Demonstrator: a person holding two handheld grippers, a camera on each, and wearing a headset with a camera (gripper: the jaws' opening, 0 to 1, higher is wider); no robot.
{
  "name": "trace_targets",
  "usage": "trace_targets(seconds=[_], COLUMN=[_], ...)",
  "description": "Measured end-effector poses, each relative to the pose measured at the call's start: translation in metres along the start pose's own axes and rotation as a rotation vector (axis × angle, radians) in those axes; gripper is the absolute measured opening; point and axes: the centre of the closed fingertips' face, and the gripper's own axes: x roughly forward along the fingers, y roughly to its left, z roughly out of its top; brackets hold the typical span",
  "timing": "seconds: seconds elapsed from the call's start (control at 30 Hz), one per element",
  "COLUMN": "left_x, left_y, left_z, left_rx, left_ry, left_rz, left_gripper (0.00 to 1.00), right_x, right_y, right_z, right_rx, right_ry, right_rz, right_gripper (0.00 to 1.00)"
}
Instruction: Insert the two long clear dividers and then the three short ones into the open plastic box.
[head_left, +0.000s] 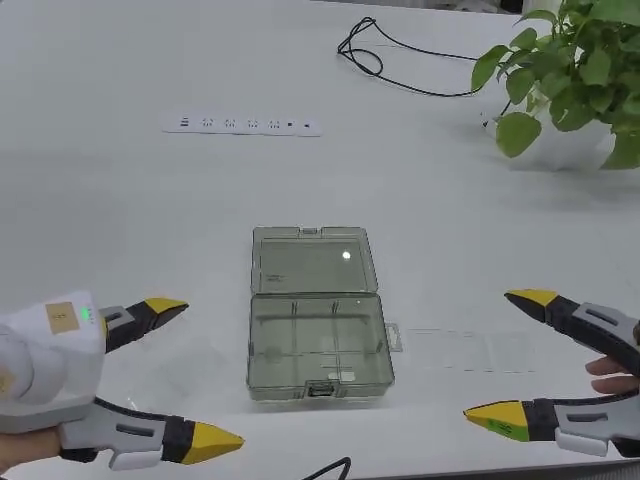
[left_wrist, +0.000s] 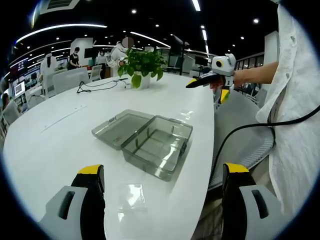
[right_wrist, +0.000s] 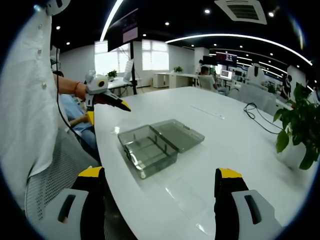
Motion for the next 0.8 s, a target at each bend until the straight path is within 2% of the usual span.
trace_targets(seconds=[0.5,0.8], left_x=[-0.001,-0.01], left_y=[0.007,0.024], left_z=[-0.002,-0.008], left_rx=[-0.001,-0.013], left_ry=[0.008,0.023], left_rz=[0.01,0.046], left_gripper=[1.0,0.99], right_x=[0.0,0.002], right_y=[-0.001,0.0], right_z=[0.002,0.002], right_rx=[0.004,0.008], right_ry=[-0.007,-0.007], right_rz=[-0.011,-0.013], right_gripper=[0.91,0.9])
